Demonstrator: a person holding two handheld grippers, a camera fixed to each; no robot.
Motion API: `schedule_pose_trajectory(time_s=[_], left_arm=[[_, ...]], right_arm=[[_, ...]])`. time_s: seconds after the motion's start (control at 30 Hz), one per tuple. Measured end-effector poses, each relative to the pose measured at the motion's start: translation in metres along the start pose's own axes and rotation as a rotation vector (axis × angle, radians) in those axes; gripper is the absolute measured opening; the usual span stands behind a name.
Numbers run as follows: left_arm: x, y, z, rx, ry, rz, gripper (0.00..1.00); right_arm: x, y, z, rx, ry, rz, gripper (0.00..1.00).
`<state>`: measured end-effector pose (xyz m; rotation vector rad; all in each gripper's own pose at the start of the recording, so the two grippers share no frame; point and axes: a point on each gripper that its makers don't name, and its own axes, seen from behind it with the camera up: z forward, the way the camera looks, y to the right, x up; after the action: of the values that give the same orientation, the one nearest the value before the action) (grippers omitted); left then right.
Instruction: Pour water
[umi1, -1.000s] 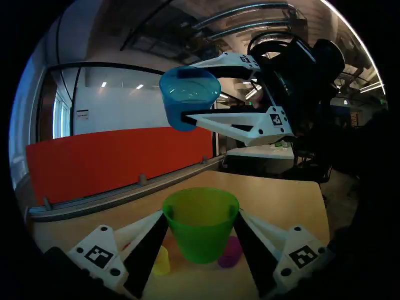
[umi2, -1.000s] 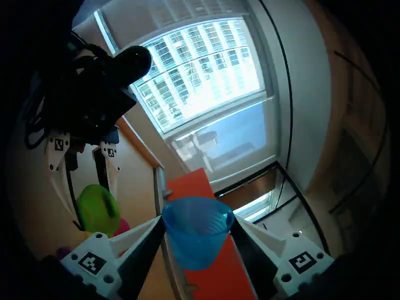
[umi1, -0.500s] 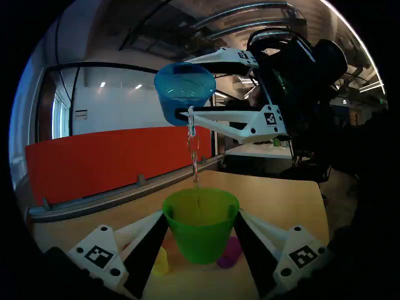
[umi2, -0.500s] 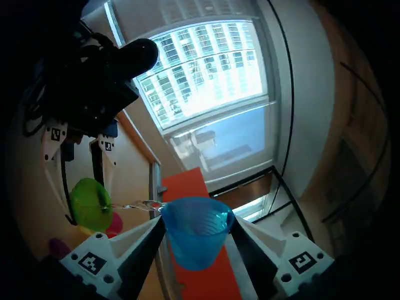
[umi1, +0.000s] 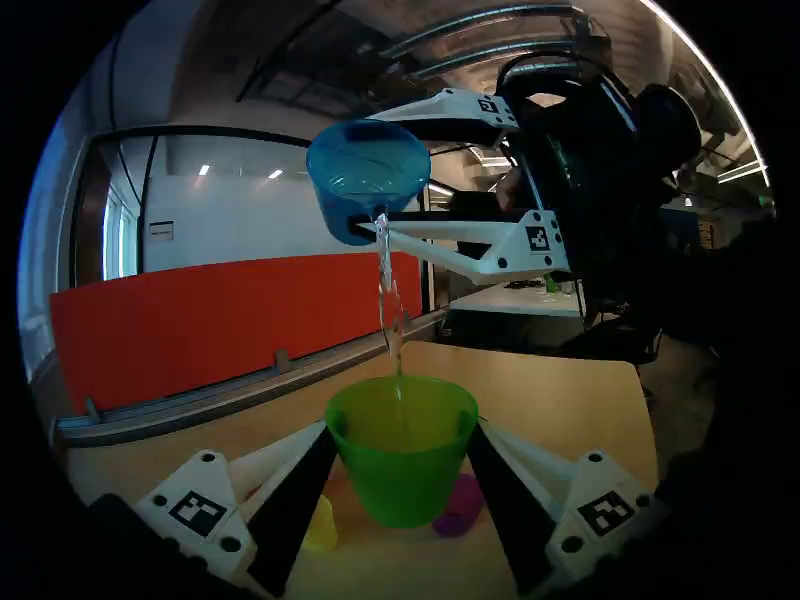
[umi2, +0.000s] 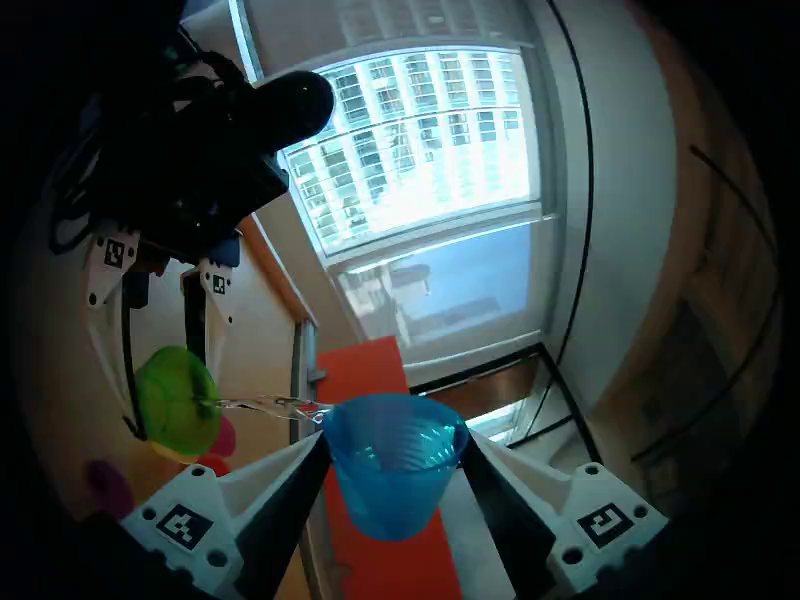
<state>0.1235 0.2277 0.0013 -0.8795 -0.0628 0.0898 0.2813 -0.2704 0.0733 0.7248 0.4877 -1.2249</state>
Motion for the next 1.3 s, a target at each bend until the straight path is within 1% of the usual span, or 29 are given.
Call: schedule_pose_trajectory(time_s=[0.37, 0.6, 0.97, 1.3], left_arm=[[0.001, 0.003, 0.002, -0.004, -0.001, 0.006, 0.86], [0.0, 0.003, 0.004, -0.007, -0.004, 0.006, 0.85], [0.001, 0.005, 0.007, -0.011, -0.004, 0.008, 0.85], [0.0, 0.005, 0.006, -0.011, -0.001, 0.001, 0.86]], right_arm=[[0.001, 0.002, -0.001, -0.002, -0.001, -0.048, 0.91], [0.001, 0.006, -0.001, -0.009, -0.003, -0.089, 0.91], [0.003, 0.012, 0.0, -0.021, 0.001, -0.125, 0.91], [0.005, 0.01, 0.003, -0.012, 0.008, -0.169, 0.91]])
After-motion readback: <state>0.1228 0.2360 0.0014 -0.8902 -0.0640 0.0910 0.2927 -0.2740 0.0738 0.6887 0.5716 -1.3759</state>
